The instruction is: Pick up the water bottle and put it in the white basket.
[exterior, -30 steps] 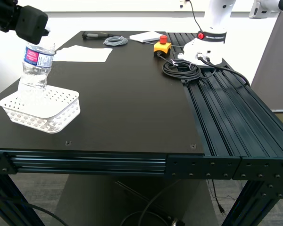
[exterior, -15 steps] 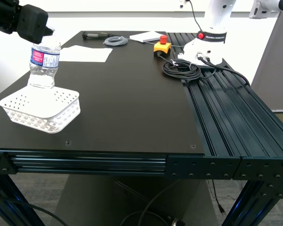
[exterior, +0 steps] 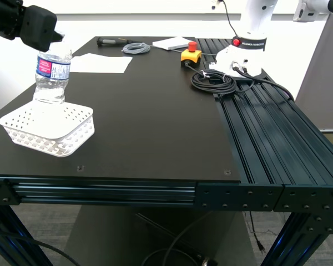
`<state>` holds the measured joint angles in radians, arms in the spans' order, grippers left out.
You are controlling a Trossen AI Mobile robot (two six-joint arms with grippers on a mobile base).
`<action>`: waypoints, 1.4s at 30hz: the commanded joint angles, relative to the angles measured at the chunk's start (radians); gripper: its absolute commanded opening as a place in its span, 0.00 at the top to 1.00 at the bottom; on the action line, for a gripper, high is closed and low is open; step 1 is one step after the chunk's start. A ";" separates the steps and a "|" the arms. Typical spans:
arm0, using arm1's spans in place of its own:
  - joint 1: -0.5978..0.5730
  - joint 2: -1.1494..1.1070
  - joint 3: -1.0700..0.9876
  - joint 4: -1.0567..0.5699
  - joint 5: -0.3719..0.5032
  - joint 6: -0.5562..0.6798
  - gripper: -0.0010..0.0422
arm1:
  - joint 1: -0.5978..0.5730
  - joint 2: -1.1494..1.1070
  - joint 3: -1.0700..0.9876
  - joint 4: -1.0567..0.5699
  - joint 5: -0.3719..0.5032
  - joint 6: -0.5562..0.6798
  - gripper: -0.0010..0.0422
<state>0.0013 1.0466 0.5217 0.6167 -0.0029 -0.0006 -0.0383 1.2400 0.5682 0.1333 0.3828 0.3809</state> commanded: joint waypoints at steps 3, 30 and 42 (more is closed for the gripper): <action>0.000 0.000 0.002 0.003 0.000 0.000 0.98 | 0.000 0.000 0.002 0.004 0.003 0.008 0.72; 0.000 0.000 0.002 0.003 0.000 0.000 0.98 | 0.001 -0.001 0.002 -0.003 -0.008 0.001 0.74; 0.000 0.000 0.002 0.003 0.000 0.000 0.98 | 0.000 -0.001 0.002 -0.004 -0.008 0.001 0.59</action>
<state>0.0002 1.0466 0.5217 0.6167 -0.0032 -0.0006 -0.0380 1.2392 0.5686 0.1284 0.3740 0.3771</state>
